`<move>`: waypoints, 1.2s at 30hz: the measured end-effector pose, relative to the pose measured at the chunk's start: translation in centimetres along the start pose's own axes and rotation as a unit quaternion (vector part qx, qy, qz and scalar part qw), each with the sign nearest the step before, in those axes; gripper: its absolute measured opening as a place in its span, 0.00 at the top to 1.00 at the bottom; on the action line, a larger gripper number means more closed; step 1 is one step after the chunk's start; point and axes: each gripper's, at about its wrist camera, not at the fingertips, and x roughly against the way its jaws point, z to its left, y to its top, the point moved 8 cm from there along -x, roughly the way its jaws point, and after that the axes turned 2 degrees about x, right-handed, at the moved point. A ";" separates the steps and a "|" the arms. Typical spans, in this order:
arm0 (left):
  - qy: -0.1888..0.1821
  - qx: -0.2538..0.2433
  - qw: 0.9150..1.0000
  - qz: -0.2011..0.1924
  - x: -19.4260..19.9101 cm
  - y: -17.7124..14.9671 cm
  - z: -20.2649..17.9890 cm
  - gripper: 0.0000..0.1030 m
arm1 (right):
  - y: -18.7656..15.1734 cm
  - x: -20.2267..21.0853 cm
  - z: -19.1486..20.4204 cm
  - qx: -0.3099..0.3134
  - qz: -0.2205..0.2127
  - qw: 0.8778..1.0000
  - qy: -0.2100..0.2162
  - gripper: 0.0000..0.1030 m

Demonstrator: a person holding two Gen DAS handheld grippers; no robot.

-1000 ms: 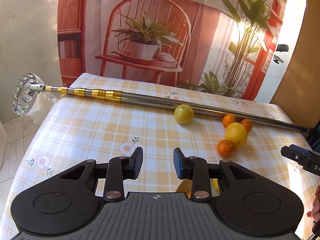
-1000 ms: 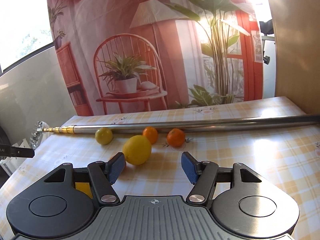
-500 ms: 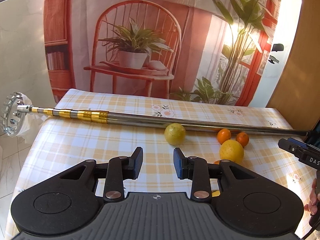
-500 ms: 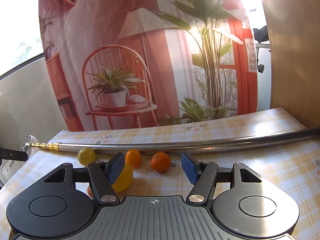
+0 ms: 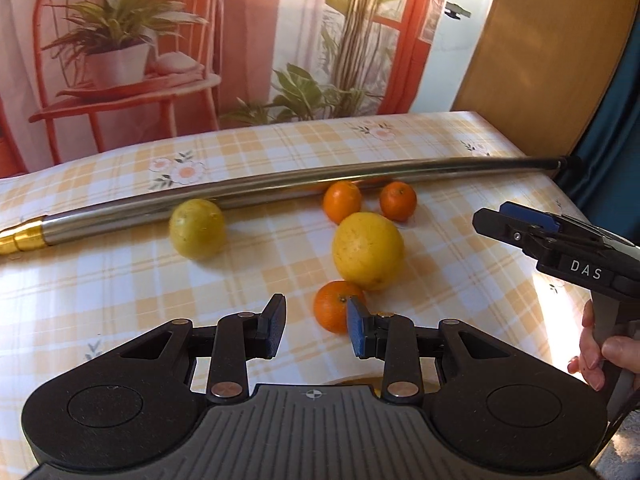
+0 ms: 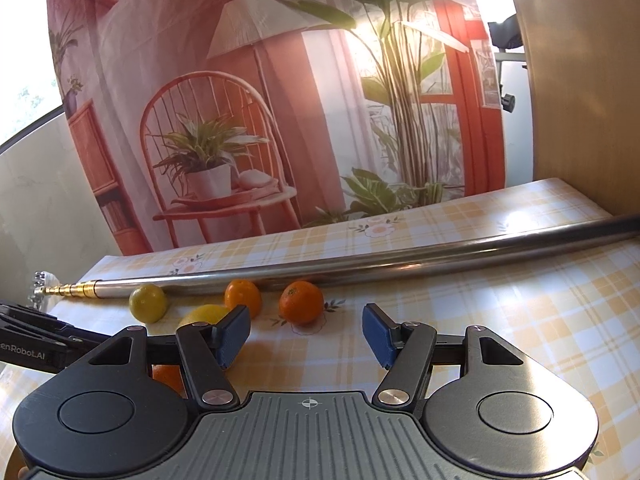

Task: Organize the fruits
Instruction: 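Close the left gripper on another orange mandarin, then move the open right gripper to a yellow grapefruit while the left holds the mandarin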

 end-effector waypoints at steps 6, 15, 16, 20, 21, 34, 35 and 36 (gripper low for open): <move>-0.017 -0.020 0.999 0.018 -1.8 -0.2 -0.7 0.66 | -0.7 -0.5 -0.4 -0.008 0.008 1.000 -0.001 0.43; -0.003 -0.040 0.999 0.026 -3.5 -0.3 -1.2 0.62 | -1.4 -1.0 -0.3 -0.003 0.017 1.000 0.000 0.43; -0.002 -0.041 0.999 0.027 -3.7 -0.3 -1.2 0.62 | -1.5 -1.1 -0.2 -0.003 0.019 1.000 0.000 0.43; 0.004 -0.044 0.998 0.034 -4.1 -0.5 -1.4 0.62 | -1.7 -1.1 -0.1 -0.002 0.024 1.000 0.002 0.43; 0.005 -0.044 0.998 0.034 -4.1 -0.5 -1.4 0.62 | -1.7 -1.1 0.0 -0.002 0.024 1.000 0.003 0.43; 0.064 0.022 0.998 -0.013 -0.9 0.5 2.4 0.63 | -1.5 -0.9 0.5 0.008 0.027 1.000 0.006 0.43; 0.066 0.029 0.997 -0.017 -0.5 0.6 2.7 0.63 | -1.5 -0.9 0.6 0.010 0.028 1.000 0.007 0.43; 0.070 0.034 0.997 -0.022 -0.1 0.6 3.1 0.63 | -1.4 -0.9 0.8 0.012 0.029 0.999 0.008 0.43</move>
